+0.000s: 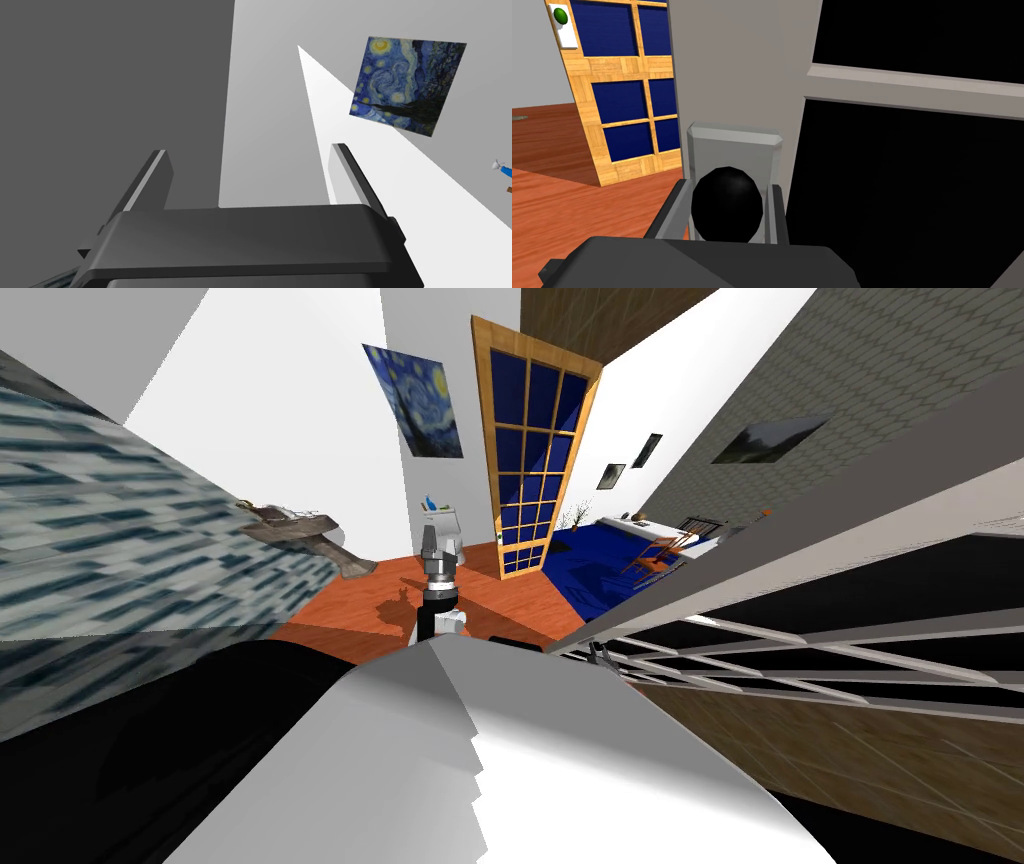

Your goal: Pull the door open

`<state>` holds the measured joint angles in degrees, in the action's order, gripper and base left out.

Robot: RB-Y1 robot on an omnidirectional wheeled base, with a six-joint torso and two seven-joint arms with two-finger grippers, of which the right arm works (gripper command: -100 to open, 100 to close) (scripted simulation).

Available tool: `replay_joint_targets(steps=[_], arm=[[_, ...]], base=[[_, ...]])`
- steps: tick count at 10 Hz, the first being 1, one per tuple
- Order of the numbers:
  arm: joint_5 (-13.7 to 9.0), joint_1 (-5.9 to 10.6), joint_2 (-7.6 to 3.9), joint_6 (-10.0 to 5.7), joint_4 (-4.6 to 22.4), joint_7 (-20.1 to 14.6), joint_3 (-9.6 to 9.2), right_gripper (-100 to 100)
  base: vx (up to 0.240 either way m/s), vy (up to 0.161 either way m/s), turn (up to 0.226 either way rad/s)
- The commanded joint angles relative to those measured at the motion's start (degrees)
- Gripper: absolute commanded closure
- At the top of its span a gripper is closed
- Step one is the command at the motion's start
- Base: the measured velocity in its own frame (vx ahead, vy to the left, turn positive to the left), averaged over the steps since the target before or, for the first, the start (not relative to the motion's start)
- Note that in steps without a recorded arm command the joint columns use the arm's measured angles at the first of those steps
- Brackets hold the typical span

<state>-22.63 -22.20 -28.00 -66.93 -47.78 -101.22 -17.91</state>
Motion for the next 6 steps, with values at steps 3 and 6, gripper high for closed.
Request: replay_joint_targets(steps=[3,6], arm=[[0.6,-0.06,-0.89,-1.67,1.2,-1.2,-0.78,100],[0.8,0.39,-1.07,-1.92,2.0,-1.6,-1.05,100]], base=[[-0.202,-0.018,0.097],[-0.131,-0.027,0.084]])
